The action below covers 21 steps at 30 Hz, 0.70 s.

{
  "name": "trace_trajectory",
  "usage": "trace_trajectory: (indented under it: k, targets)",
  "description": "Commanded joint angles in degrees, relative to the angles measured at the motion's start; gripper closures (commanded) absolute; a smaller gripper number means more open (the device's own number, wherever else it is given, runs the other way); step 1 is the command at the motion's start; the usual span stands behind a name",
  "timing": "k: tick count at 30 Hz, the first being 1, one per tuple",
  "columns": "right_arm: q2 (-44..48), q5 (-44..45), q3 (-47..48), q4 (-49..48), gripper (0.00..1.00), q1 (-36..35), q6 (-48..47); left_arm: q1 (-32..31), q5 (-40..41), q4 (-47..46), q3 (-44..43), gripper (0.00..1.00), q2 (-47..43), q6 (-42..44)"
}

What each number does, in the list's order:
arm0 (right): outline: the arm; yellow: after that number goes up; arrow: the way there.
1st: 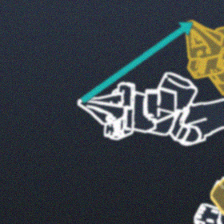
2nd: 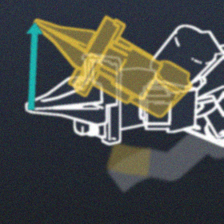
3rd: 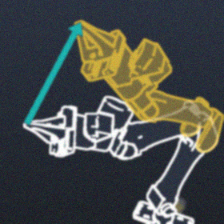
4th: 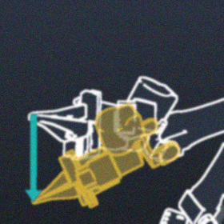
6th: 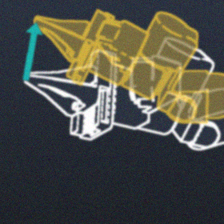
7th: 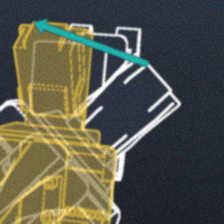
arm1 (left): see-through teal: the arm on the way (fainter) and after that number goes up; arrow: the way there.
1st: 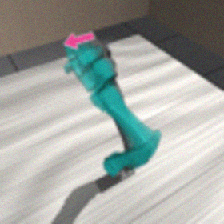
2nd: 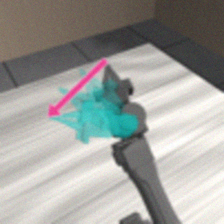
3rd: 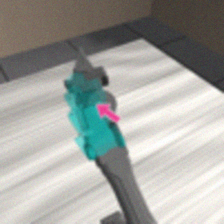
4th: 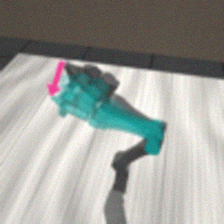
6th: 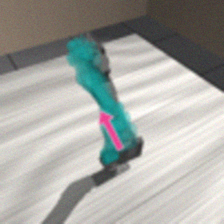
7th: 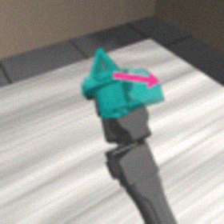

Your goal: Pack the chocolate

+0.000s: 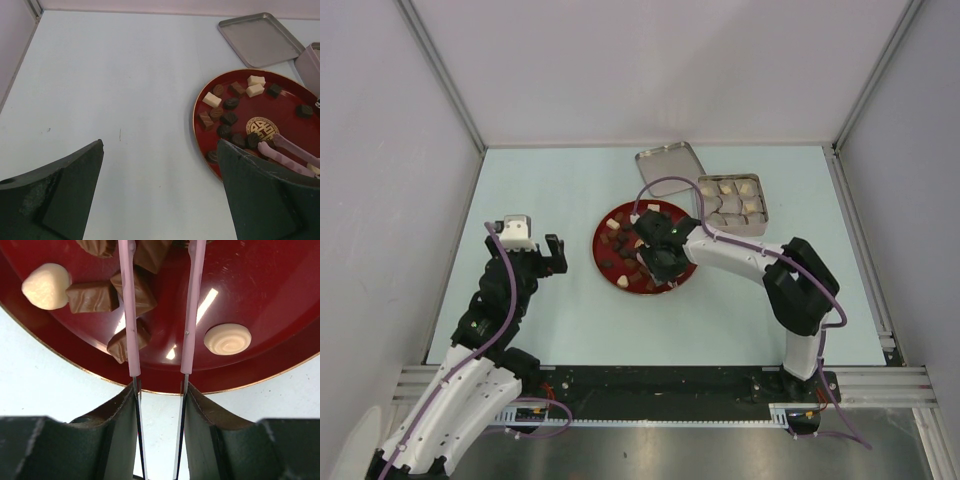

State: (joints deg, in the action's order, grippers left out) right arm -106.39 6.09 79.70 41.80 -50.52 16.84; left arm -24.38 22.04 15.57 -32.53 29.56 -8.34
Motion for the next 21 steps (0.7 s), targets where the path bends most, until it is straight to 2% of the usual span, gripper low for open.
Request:
trace_trajectory:
  k: [1, 5, 8, 12, 15, 21]
  targets:
    - [-0.84, 2.61, 0.19, 1.17, 0.60, -0.63, 0.39, -0.49, -0.51, -1.25, 0.54, 0.00, -0.21, 1.13]
    - [-0.57, 4.54, 0.19, 2.40, 0.64, -0.19, -0.84, -0.58, -0.42, -1.33, 0.54, 0.00, -0.29, 1.31]
    - [-0.05, 4.81, 0.19, 3.02, 0.71, 0.60, -1.72, -0.58, -0.33, -1.33, 0.54, 0.00, -0.29, 1.31]
    - [1.18, 4.81, 0.28, 3.02, 0.85, 1.65, -2.95, -0.58, -0.33, -1.25, 0.54, 0.00, -0.38, 1.22]
    - [2.76, 4.20, 0.19, 2.58, 0.90, 2.88, -3.74, -0.58, -0.25, -1.25, 0.54, 0.00, -0.47, 1.31]
    - [7.68, 2.97, 0.28, 1.62, 0.94, 7.53, -4.80, -0.58, -0.25, -1.25, 0.54, 0.00, -0.29, 1.40]
